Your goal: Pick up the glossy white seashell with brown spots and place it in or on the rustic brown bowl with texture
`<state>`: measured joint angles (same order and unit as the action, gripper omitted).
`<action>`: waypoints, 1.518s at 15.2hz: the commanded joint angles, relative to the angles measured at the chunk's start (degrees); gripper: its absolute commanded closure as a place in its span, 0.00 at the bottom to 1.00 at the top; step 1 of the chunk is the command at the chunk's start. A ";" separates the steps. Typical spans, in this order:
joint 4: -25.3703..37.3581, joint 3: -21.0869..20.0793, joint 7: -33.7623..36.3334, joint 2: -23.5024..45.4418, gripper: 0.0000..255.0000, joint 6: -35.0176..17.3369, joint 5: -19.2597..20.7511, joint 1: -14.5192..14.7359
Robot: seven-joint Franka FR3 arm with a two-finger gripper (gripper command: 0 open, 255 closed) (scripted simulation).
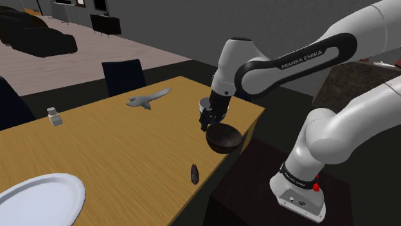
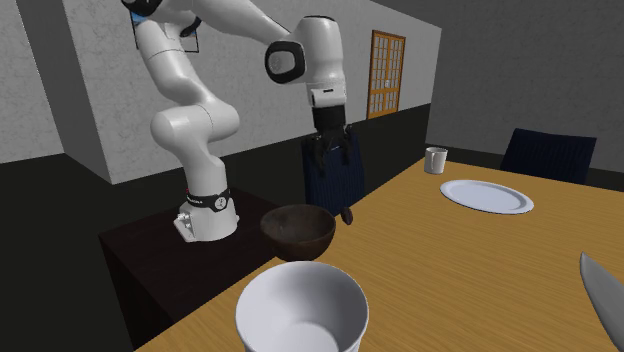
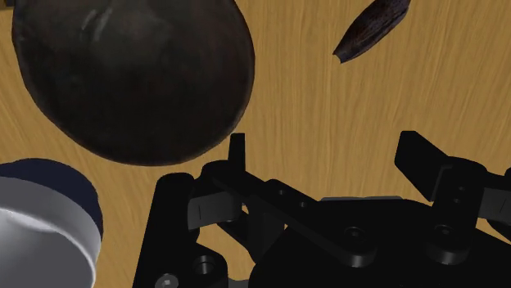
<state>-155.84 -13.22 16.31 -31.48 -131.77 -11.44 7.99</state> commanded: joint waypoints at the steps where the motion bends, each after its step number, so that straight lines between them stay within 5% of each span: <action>1: -0.53 -1.26 0.70 4.18 0.00 -4.98 -0.98 0.58; 7: -0.02 -5.24 3.58 17.95 0.00 -18.65 -2.46 1.90; 15: -0.19 -6.32 4.91 25.55 0.00 -26.38 -0.63 1.18; 23: -0.19 -6.30 4.91 25.54 0.00 -26.37 -0.63 1.21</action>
<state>-156.03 -19.52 21.23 -5.93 -158.14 -12.07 9.20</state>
